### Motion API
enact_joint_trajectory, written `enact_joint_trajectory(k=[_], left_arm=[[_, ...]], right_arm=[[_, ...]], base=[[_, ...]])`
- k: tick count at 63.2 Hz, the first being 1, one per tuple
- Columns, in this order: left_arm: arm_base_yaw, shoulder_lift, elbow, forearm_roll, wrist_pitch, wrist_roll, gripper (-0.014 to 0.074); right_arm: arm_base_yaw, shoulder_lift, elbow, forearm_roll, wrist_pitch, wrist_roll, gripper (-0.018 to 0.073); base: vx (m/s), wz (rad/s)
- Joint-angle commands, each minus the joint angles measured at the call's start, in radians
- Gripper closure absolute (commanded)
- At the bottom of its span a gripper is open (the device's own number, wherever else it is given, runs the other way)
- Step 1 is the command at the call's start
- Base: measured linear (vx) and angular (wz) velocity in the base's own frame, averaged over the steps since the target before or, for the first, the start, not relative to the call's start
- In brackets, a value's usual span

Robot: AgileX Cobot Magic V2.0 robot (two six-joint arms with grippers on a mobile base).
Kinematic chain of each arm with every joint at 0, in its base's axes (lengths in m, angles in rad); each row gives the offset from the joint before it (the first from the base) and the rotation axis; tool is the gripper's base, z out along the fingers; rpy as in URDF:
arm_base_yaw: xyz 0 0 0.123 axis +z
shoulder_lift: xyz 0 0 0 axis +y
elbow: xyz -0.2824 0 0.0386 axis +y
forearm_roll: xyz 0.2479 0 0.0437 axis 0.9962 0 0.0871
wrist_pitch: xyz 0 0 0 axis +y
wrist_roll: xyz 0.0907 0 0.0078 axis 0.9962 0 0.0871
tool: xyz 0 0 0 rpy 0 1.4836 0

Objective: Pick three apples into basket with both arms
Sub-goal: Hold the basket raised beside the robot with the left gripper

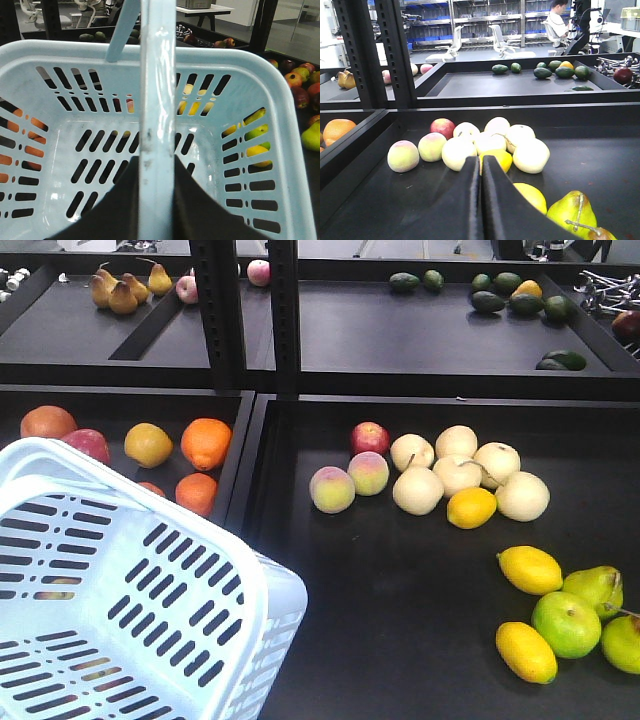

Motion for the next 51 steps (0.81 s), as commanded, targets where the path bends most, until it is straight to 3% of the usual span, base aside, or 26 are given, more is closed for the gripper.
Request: enact_joint_trajectory(k=[1, 51], left_arm=[[0.001, 0.012, -0.028, -0.024, -0.106, -0.007, 0.0604], [0.001, 0.012, -0.028, -0.024, -0.106, -0.007, 0.0604]], right_arm=[[-0.007, -0.013, 0.014, -0.01, -0.068, -0.005, 0.0564], [-0.007, -0.013, 0.014, -0.01, -0.068, -0.005, 0.0564]], base=[[0.0, 0.0], [-0.01, 0.03]])
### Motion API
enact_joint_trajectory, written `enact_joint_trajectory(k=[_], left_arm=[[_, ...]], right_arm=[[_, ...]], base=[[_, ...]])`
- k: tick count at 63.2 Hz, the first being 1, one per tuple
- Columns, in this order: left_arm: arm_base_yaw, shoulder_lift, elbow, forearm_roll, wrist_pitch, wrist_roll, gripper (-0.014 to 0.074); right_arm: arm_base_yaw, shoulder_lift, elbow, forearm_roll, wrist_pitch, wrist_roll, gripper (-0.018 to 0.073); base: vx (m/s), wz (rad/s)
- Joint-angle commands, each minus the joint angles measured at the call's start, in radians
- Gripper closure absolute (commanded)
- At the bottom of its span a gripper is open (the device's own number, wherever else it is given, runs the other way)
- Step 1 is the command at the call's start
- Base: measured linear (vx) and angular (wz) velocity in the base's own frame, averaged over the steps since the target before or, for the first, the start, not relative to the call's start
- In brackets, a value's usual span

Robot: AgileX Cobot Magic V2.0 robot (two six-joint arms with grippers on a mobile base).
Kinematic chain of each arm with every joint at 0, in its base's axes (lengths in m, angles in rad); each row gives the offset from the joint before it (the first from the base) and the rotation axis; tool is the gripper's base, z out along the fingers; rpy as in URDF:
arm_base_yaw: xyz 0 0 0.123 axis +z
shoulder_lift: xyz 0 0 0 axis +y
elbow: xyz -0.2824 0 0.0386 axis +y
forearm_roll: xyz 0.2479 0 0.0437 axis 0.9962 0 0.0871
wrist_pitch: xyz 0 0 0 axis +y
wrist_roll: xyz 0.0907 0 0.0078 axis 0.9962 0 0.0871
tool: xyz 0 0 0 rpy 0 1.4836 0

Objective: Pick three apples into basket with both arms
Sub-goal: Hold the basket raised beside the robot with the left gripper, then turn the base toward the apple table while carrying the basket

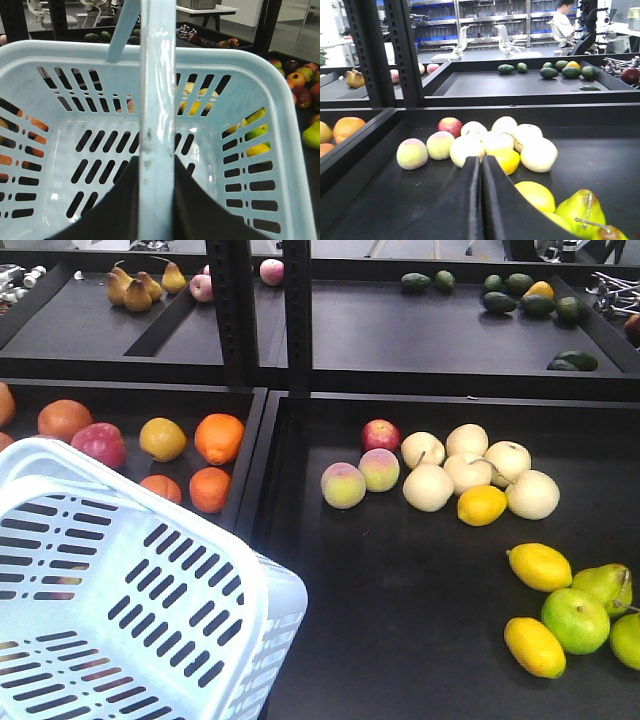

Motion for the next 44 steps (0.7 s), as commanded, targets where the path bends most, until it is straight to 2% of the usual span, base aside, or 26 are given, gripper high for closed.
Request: enact_joint_trajectory(k=[1, 23, 44], left_arm=[[0.001, 0.012, -0.028, -0.024, -0.106, -0.007, 0.0604], [0.001, 0.012, -0.028, -0.024, -0.106, -0.007, 0.0604], [0.001, 0.012, -0.028, -0.024, -0.106, -0.007, 0.0604]], right_arm=[[-0.007, -0.013, 0.014, -0.01, -0.068, -0.005, 0.0564], [-0.007, -0.013, 0.014, -0.01, -0.068, -0.005, 0.0564], [-0.007, -0.013, 0.014, -0.01, -0.068, -0.005, 0.0564]], base=[[-0.07, 0.11], [-0.08, 0.16], [-0.07, 0.31]])
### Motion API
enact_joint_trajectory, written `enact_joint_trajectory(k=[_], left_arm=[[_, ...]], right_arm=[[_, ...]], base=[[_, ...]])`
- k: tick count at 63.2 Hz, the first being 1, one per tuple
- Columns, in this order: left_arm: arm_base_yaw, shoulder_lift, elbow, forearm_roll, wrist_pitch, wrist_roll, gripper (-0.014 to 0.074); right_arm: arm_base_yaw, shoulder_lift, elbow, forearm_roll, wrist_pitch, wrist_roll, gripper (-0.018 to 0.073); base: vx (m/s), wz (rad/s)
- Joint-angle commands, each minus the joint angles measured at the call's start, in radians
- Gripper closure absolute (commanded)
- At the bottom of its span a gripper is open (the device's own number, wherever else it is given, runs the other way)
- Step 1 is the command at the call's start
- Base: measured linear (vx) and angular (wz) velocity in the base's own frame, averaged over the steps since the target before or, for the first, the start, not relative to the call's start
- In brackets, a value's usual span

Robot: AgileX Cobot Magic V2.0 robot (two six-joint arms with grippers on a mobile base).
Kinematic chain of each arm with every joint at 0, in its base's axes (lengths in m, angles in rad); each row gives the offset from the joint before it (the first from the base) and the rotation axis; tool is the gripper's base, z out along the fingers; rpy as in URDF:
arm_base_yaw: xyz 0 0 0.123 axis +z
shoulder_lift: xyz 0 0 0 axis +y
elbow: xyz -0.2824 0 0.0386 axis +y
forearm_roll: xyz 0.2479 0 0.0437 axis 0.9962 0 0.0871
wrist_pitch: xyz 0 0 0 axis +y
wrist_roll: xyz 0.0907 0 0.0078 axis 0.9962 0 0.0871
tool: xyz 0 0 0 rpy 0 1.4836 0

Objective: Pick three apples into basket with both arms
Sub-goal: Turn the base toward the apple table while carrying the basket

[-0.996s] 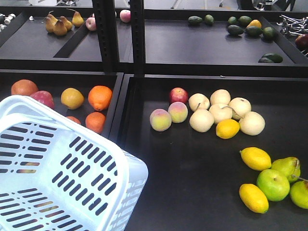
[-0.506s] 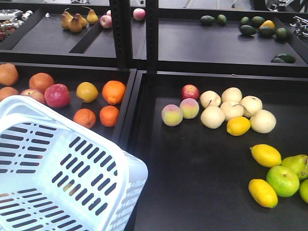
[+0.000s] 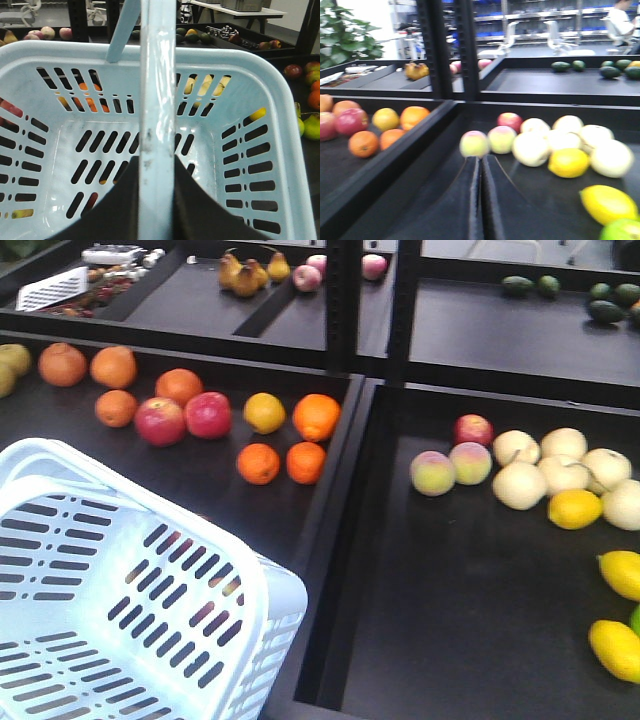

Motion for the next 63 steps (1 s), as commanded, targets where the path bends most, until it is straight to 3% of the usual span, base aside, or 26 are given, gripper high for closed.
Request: enact_joint_trajectory(k=[1, 63], left_arm=[[0.001, 0.012, -0.028, -0.023, -0.106, -0.006, 0.0604], [0.001, 0.012, -0.028, -0.023, -0.106, -0.006, 0.0603]], right_arm=[[-0.007, -0.013, 0.014, -0.01, -0.068, -0.005, 0.0564], [-0.007, -0.013, 0.014, -0.01, -0.068, -0.005, 0.0564]], base=[[-0.09, 0.37], [-0.12, 0.45]])
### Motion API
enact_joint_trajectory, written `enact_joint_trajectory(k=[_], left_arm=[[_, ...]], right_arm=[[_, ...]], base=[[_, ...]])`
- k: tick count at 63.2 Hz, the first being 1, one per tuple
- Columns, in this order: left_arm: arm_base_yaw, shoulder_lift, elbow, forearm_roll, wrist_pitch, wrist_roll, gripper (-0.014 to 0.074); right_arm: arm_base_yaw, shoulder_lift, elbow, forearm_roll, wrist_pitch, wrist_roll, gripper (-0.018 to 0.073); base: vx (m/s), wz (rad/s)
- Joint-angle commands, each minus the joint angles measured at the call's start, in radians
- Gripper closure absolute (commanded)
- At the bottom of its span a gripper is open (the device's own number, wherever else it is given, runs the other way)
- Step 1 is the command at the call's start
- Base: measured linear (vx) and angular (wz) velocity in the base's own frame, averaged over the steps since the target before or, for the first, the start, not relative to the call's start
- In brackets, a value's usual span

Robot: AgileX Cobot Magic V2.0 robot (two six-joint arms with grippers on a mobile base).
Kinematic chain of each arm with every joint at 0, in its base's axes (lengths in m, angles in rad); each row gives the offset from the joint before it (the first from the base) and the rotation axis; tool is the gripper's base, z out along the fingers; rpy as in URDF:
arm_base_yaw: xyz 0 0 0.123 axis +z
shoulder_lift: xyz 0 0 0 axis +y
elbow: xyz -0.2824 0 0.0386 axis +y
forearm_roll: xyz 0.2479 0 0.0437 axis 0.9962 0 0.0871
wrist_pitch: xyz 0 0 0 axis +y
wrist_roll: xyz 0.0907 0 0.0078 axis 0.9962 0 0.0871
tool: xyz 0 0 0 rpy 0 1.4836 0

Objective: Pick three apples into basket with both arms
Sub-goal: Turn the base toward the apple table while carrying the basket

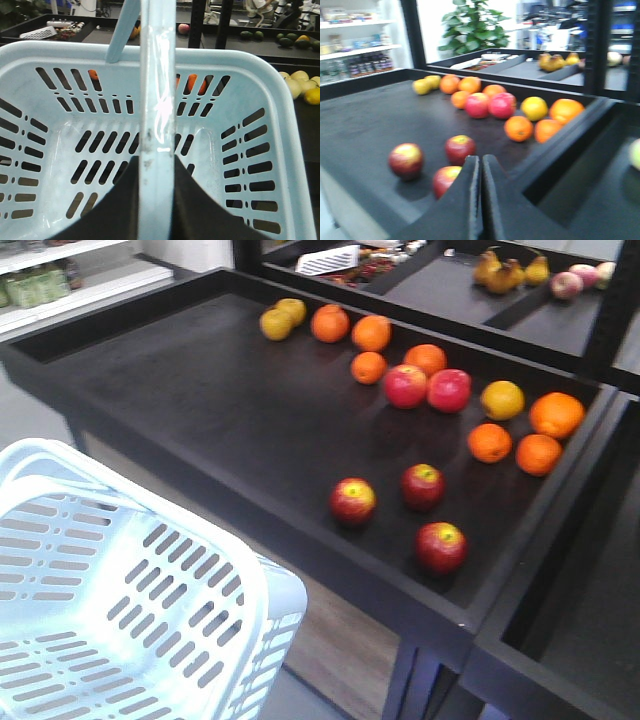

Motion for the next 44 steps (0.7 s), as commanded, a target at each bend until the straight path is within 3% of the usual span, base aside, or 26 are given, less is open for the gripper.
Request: enact_joint_trajectory(k=[1, 44], left_arm=[[0.001, 0.012, -0.028, -0.023, -0.106, -0.006, 0.0603], [0.001, 0.012, -0.028, -0.023, -0.106, -0.006, 0.0603]], right_arm=[[-0.007, -0.013, 0.014, -0.01, -0.068, -0.005, 0.0564], [-0.007, -0.013, 0.014, -0.01, -0.068, -0.005, 0.0564]], base=[[-0.13, 0.47], [-0.13, 0.48]])
